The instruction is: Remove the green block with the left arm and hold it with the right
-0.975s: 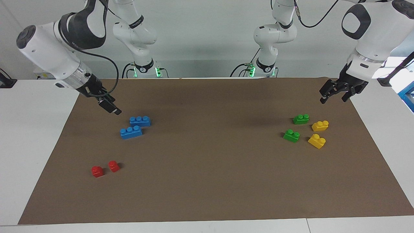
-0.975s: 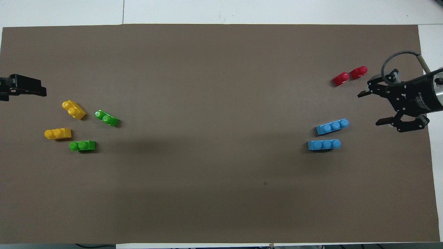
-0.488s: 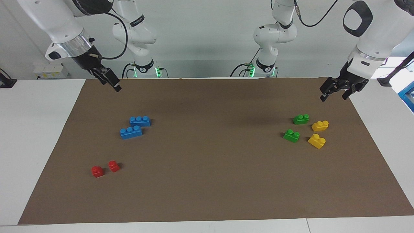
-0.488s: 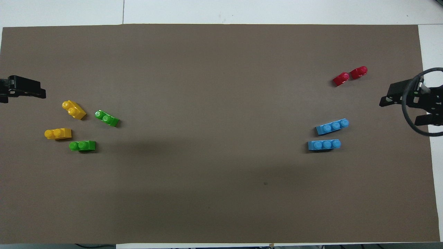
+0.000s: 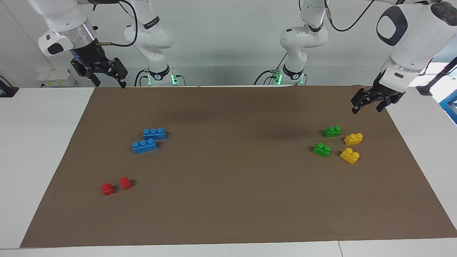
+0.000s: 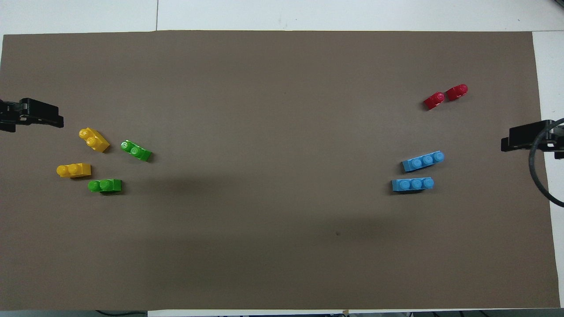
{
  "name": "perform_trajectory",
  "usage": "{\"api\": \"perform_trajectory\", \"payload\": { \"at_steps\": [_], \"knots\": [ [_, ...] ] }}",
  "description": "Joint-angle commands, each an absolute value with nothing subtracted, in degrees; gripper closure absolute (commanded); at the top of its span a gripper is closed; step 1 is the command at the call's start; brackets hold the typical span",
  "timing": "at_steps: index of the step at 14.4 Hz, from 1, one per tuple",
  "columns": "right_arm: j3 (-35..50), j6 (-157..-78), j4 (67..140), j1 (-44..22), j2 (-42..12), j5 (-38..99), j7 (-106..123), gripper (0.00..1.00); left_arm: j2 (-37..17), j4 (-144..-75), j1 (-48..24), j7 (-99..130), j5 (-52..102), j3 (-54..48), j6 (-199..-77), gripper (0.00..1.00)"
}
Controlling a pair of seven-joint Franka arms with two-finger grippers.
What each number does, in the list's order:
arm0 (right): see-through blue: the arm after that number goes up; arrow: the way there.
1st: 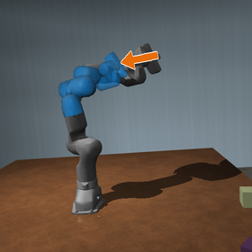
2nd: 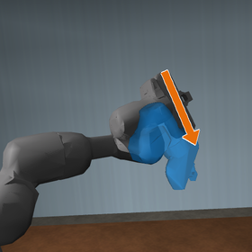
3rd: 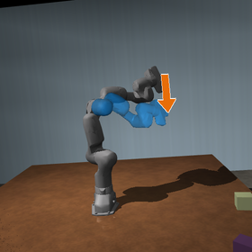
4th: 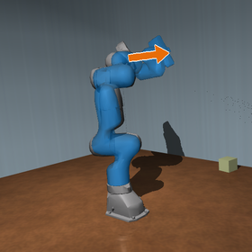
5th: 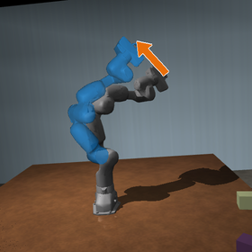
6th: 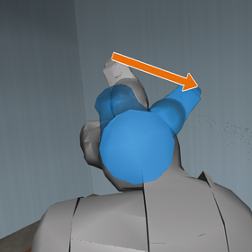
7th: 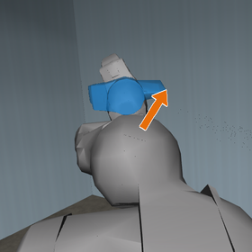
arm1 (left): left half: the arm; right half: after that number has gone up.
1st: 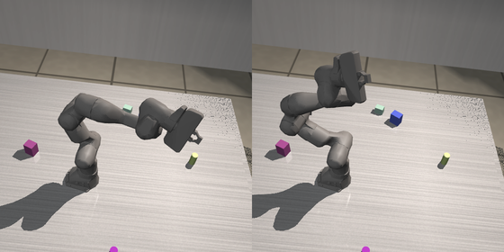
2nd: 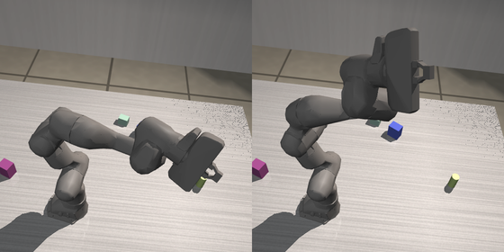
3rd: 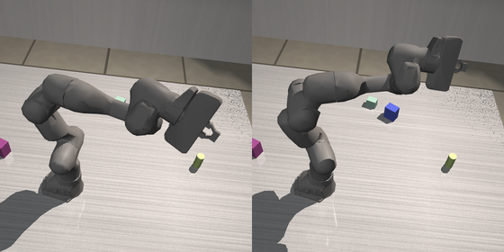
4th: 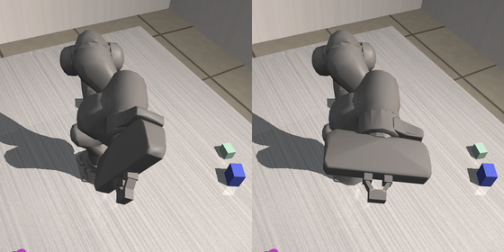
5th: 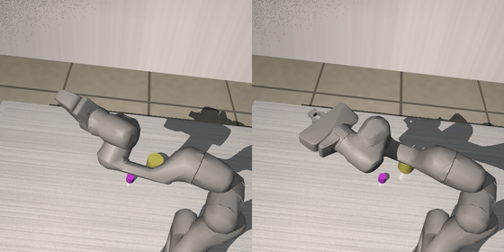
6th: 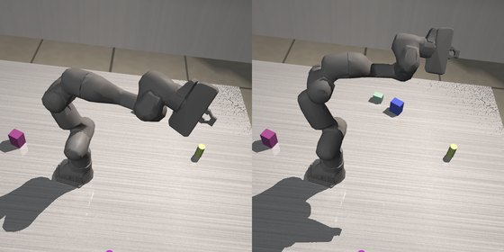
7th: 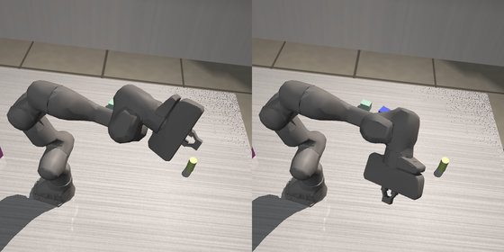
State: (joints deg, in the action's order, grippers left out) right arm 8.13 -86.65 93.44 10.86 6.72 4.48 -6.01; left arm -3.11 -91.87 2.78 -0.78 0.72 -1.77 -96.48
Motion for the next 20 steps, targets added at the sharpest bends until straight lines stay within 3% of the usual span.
{"api": "perform_trajectory", "payload": {
  "at_steps": [1,20],
  "knots": [
    [8.35,-85.61,93.34,11.25,7.29,2.73,-3.69,0.04,-3.43,-90.97,2.81,-1.49,0.17,-1.85,-95.54,0.00],
    [8.61,-85.52,94.66,11.16,8.26,2.02,-3.52,0.00,-3.43,-87.28,3.25,-1.49,0.97,-1.85,-90.70,0.00]
  ]
}}
